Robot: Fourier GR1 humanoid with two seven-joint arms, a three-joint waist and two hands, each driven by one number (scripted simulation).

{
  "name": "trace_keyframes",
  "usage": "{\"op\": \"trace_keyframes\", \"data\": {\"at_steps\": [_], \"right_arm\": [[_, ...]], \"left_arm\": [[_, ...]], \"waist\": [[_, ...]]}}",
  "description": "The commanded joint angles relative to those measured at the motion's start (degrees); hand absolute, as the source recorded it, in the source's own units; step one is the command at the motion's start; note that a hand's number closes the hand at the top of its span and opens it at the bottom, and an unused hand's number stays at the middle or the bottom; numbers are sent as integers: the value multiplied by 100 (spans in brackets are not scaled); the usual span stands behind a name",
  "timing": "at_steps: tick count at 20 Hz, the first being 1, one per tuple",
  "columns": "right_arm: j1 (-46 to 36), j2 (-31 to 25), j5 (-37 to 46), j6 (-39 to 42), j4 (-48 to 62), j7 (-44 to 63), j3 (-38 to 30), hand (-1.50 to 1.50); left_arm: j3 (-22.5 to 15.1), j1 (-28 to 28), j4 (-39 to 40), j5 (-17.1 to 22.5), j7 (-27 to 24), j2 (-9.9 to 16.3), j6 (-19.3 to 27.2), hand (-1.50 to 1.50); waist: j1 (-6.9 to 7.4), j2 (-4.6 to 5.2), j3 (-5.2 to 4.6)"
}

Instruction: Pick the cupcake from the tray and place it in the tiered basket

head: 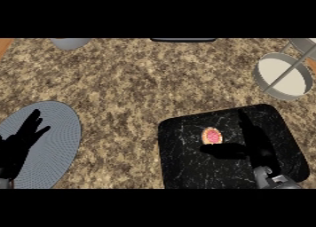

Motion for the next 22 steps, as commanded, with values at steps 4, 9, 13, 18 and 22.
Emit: {"op": "trace_keyframes", "data": {"at_steps": [4, 9, 13, 18, 22], "right_arm": [[58, 176, -63, 456, 477, -446, -163, -150], [-497, 727, 714, 24, 887, -862, 232, 150], [-82, 781, 750, -36, 1070, -1513, -44, 150], [-202, 742, 1373, -323, 257, -456, -260, 150], [400, 588, 1747, -420, -383, -171, -251, 150]], "left_arm": [[42, -74, 184, -245, 87, -239, 31, 0], [237, -148, -24, -139, 315, 10, -185, 0], [219, 157, -15, -329, -24, -301, -149, 0], [277, -86, -92, -401, 405, -330, -115, 0], [346, 419, -309, -340, 248, -350, -309, 0]], "waist": [[-6, 80, 33], [23, 85, 34], [13, 80, 34], [-10, 72, 32], [-7, 64, 32]]}}
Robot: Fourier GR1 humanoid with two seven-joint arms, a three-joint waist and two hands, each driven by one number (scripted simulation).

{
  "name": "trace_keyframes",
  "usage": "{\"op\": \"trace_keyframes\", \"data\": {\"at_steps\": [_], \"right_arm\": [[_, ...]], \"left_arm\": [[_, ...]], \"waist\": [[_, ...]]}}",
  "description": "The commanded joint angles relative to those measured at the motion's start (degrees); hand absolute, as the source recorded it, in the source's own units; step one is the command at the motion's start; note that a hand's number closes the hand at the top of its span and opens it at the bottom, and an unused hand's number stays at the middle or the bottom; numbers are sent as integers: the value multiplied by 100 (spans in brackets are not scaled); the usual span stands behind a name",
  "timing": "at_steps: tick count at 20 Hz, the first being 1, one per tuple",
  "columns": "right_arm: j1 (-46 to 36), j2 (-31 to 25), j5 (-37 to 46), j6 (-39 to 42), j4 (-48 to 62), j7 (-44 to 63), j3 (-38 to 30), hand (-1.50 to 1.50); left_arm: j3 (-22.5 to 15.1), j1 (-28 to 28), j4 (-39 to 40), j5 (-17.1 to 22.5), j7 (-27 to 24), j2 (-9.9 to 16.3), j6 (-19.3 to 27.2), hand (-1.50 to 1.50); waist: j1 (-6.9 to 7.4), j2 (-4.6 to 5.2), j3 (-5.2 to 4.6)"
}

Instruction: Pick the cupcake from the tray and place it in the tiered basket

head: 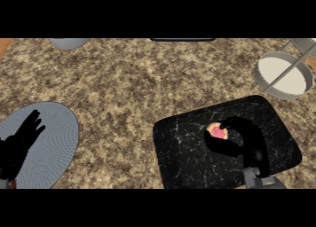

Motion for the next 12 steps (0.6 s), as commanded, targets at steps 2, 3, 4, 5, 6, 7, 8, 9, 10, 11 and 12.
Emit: {"op": "trace_keyframes", "data": {"at_steps": [2, 3, 4, 5, 6, 7, 8, 9, 10, 11, 12], "right_arm": [[-1038, 186, 1545, -61, 730, 1176, 524, 150], [-1643, 104, 1736, 188, 1110, 1382, 420, 150], [-1892, -4, 1962, 454, 1313, 1473, 533, 150], [-2125, -83, 2206, 687, 1429, 1623, 650, 150], [-2368, -109, 2367, 879, 1640, 1661, 739, 150], [-2659, -53, 2618, 1015, 1887, 1906, 792, 150], [-2952, 65, 2907, 1079, 2066, 2175, 832, 150], [-3329, 39, 3120, 1254, 2204, 2395, 737, 150], [-3632, 156, 3352, 1400, 2362, 2621, 768, 150], [-3992, 280, 3574, 1372, 2560, 2794, 653, 150], [-4271, 404, 3798, 1478, 2711, 2982, 650, 150]], "left_arm": [[-122, -252, 142, -113, 273, -127, 102, 0], [-139, -90, 24, -96, 108, -6, -88, 0], [-274, -192, -23, -145, 178, -96, -63, 0], [-231, -268, 8, -154, 173, -21, -73, 0], [-290, -260, -56, -132, 160, -32, -152, 0], [-331, -312, 52, -180, 182, -66, -124, 0], [-237, -349, 14, -104, 213, 17, -166, 0], [-367, -326, -23, -207, 232, -52, -128, 0], [-297, -434, 100, -215, 371, -86, 17, 0], [-388, -311, 2, -186, 257, -138, -100, 0], [-291, -263, 17, -201, 263, 6, -116, 0]], "waist": [[96, 70, -16], [329, 99, -34], [424, 122, -51], [495, 128, -75], [667, 145, -89], [601, 155, -84], [610, 114, -75], [559, 87, -69], [447, 83, -58], [521, 69, -57], [522, 52, -51]]}}
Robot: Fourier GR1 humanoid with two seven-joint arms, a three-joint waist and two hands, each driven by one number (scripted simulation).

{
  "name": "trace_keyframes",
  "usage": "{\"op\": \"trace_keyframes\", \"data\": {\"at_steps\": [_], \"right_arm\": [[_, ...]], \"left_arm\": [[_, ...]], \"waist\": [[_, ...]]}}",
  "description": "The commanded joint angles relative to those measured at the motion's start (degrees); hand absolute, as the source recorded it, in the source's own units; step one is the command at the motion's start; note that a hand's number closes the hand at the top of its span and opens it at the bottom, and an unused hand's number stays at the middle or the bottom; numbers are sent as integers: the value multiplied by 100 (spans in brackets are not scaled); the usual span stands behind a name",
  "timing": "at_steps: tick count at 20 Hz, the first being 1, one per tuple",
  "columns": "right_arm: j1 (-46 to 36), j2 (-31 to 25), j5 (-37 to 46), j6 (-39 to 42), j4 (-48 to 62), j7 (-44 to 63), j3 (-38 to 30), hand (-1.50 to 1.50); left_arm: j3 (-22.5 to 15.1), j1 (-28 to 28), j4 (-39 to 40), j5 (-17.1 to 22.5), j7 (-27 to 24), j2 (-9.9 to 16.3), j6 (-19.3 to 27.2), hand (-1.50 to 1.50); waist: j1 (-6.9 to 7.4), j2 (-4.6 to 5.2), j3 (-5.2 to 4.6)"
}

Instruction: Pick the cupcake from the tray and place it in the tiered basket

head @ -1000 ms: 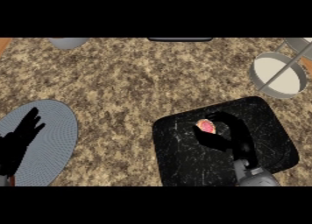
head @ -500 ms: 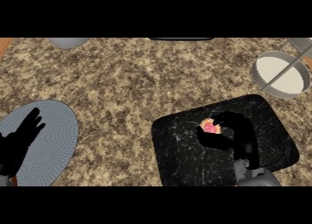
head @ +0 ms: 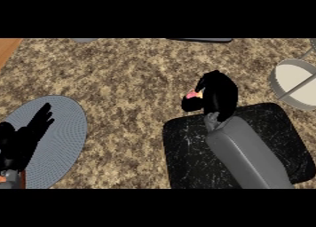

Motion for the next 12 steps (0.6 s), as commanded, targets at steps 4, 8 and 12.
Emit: {"op": "trace_keyframes", "data": {"at_steps": [4, 8, 12], "right_arm": [[-2154, 488, 1690, 919, 933, 1940, -108, 150], [-3024, 719, 2136, 1139, 1505, 2091, -616, 150], [-3680, 771, 2247, 1001, 1889, 1774, -1160, 150]], "left_arm": [[119, 16, 133, 73, 120, 83, -57, 0], [106, 79, 243, -4, -23, -26, 31, 0], [48, 90, 390, -163, -227, -184, 171, 0]], "waist": [[-189, -72, 10], [-276, -35, 23], [-346, 0, 31]]}}
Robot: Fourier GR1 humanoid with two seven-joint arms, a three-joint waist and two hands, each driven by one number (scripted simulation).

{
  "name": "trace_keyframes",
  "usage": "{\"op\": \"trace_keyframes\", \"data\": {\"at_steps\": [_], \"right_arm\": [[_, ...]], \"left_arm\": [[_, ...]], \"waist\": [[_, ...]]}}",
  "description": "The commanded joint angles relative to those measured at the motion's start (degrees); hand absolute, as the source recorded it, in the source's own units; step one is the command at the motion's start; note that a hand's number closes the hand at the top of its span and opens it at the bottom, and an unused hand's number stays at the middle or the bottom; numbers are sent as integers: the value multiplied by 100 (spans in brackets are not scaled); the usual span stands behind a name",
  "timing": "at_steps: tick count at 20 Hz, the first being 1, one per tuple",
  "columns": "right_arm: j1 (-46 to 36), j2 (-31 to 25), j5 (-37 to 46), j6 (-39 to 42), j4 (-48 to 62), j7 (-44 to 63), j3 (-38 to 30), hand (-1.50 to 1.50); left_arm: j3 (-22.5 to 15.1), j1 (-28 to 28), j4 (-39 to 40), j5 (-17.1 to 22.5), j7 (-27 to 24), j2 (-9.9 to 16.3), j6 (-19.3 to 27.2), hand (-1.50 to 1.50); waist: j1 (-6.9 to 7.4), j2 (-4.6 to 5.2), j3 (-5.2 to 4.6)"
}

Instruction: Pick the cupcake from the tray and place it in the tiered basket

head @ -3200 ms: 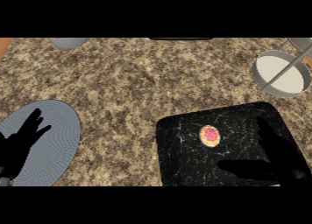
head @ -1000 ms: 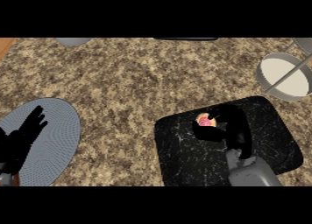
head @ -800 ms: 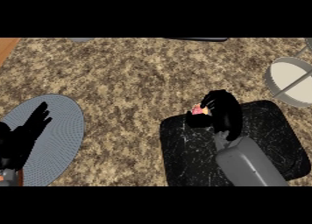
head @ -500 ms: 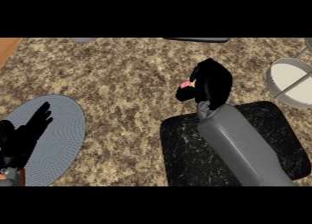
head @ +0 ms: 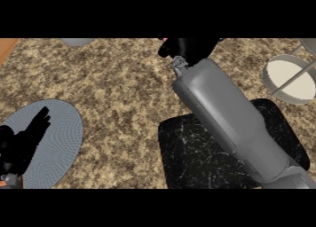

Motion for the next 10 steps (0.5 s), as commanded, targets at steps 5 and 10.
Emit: {"op": "trace_keyframes", "data": {"at_steps": [5, 10], "right_arm": [[-978, -191, 524, -236, 928, 659, -1044, 150], [-1047, -855, 410, -649, 1601, -500, -1672, 150]], "left_arm": [[-42, -8, 5, -99, 15, -157, 125, 0], [209, -239, 348, 66, -56, -5, -74, 0]], "waist": [[-102, 50, -15], [-109, 84, -15]]}}
